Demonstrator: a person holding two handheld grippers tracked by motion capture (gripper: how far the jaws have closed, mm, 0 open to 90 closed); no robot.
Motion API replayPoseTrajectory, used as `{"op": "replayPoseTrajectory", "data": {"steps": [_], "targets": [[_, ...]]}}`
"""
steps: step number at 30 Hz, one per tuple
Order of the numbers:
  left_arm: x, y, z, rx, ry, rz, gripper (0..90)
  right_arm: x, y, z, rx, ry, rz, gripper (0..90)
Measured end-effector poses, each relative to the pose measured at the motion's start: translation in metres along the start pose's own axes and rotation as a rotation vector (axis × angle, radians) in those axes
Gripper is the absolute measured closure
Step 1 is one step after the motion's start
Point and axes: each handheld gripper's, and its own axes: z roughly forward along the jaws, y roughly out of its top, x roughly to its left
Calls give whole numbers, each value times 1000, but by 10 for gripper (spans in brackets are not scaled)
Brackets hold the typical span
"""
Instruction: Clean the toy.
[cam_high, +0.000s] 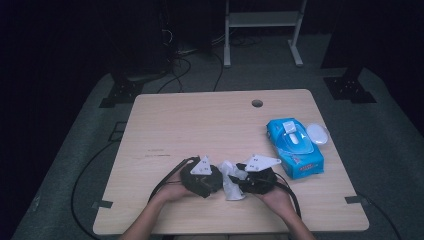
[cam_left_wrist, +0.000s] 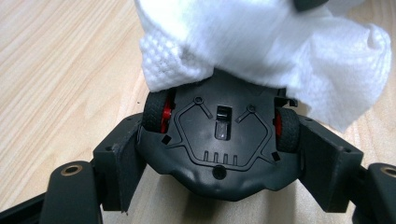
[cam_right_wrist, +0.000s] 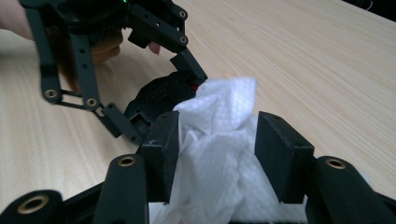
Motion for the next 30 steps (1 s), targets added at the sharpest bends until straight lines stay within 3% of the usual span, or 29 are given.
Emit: {"op": "replayPoseTrajectory", "data": {"steps": [5, 8, 10, 17, 19, 22, 24, 27, 30], "targets": [[0, 1, 0, 1, 0, 5, 241, 0, 4, 18, 69, -5, -10, 602], [0, 0, 0, 4, -4, 4, 242, -3, 4, 18, 76, 1, -5, 768], [1, -1, 1, 10, -6, -2, 242, -7, 2, 15, 88, 5, 3, 819], [1, -1, 1, 17, -5, 1, 242, -16, -16, -10, 95, -54, 43, 842], [1, 0, 2, 20, -6, 7, 242, -12, -16, -11, 93, -40, 43, 842], [0, 1, 2, 21, -4, 7, 242, 0, -13, -3, 88, 6, -12, 841], [1, -1, 1, 18, -5, -1, 242, 5, -12, -1, 94, 6, -38, 842], [1, -1, 0, 16, -1, 0, 242, -3, -14, -5, 93, -5, -13, 843], [2, 0, -1, 10, -1, -3, 242, -14, -20, -15, 98, -56, 25, 845]]}}
